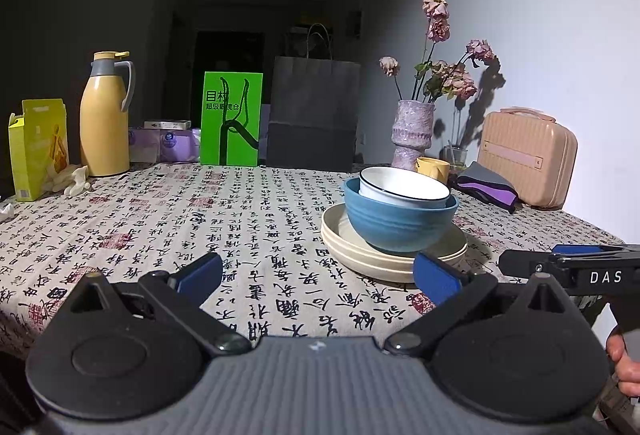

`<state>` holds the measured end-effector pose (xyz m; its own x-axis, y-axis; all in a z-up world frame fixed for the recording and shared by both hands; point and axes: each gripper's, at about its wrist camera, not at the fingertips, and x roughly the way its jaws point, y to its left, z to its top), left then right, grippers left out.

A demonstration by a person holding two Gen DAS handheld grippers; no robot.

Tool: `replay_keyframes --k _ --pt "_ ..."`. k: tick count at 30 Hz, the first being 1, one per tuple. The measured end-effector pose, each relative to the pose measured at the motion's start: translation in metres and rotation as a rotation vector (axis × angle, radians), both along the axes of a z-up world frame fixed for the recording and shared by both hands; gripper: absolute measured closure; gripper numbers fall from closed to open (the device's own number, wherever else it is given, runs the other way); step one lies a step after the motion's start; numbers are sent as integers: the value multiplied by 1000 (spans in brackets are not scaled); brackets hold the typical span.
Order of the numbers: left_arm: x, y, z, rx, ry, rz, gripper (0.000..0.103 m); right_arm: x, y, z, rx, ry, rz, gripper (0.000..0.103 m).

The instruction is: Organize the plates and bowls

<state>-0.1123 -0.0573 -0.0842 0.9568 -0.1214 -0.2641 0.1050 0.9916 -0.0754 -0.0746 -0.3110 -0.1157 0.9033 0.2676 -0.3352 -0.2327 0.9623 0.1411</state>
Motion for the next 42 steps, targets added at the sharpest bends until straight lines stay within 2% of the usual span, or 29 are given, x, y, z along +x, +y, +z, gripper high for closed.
replay_keyframes --k 42 --pt "-2 0 -1 1 4 -10 0 -4 8 -1 -4 1 12 0"
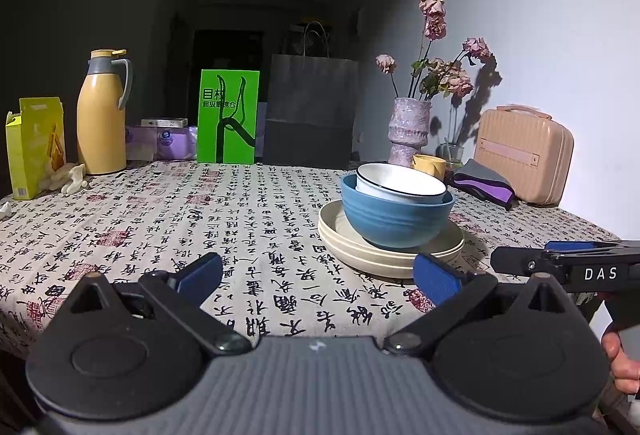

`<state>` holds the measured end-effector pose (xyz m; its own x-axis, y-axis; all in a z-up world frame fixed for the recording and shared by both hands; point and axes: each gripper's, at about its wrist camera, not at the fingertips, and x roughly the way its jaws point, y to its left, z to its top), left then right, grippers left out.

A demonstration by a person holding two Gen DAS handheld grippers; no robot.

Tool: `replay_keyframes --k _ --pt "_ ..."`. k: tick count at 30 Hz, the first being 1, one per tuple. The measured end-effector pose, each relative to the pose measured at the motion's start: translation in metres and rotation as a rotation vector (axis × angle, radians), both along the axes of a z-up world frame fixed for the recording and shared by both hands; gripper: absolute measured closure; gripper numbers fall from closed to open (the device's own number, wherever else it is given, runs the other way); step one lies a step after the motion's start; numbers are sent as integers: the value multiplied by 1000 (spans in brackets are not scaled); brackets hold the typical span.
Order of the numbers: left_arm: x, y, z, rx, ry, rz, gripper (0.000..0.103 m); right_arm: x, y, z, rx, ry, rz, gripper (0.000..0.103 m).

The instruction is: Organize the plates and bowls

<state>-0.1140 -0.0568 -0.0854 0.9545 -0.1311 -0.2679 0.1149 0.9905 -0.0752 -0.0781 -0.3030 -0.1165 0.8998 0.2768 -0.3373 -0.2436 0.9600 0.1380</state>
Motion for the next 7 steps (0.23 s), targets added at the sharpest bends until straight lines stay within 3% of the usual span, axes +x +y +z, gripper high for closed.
replay_keyframes --k 7 --pt "0 2 -2 -6 10 0 0 0 0 0 0 0 -1 0"
